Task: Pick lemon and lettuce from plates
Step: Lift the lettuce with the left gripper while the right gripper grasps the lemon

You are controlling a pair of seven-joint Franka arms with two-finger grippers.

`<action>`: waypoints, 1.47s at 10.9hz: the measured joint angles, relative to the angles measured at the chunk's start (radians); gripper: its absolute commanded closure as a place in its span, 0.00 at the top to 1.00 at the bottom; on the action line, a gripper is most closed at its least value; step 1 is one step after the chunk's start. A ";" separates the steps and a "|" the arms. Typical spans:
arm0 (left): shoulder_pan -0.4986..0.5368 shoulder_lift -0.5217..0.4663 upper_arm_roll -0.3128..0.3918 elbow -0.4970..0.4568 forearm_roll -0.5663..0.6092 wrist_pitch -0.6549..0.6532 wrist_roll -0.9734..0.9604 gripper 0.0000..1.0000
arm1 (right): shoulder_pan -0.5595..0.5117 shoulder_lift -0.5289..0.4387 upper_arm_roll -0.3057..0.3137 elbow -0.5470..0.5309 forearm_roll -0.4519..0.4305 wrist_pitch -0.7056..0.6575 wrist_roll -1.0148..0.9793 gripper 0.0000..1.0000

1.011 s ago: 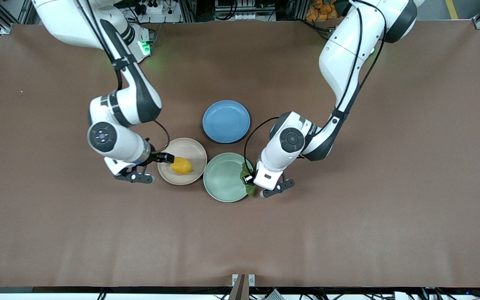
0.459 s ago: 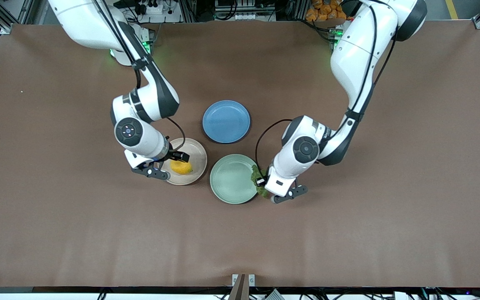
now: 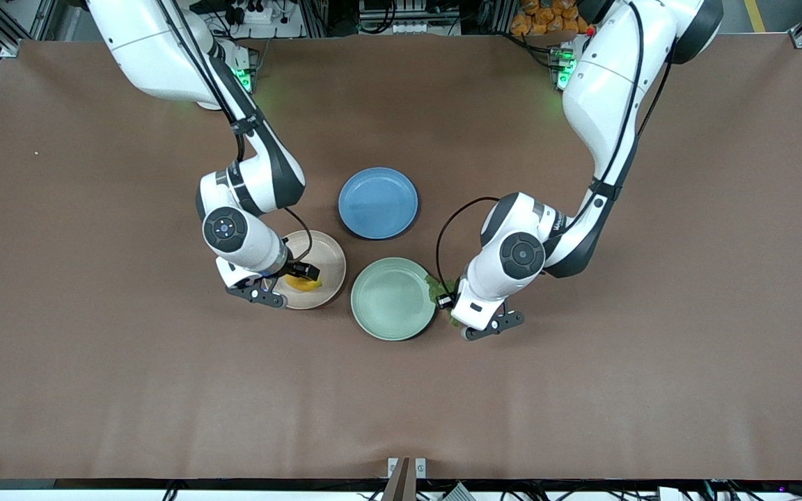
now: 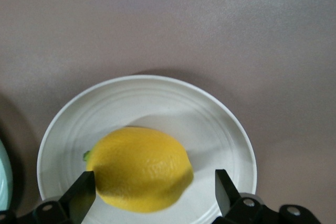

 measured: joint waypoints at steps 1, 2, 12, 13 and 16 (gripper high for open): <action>0.005 -0.006 0.000 0.000 0.013 -0.016 0.002 0.00 | -0.002 0.007 -0.001 0.000 0.004 0.014 0.010 1.00; 0.015 -0.013 0.001 0.000 0.030 -0.037 0.004 0.00 | -0.003 0.013 -0.001 0.000 0.005 0.028 0.025 1.00; 0.160 -0.139 0.003 0.002 0.079 -0.325 0.235 0.00 | -0.017 0.057 -0.004 0.001 0.006 0.091 0.072 1.00; 0.174 -0.151 0.003 0.002 0.103 -0.363 0.254 0.00 | -0.029 0.057 -0.006 0.003 0.006 0.093 0.079 1.00; 0.209 -0.173 0.004 0.002 0.156 -0.431 0.299 0.00 | -0.062 0.057 -0.007 0.012 0.008 0.097 0.111 0.49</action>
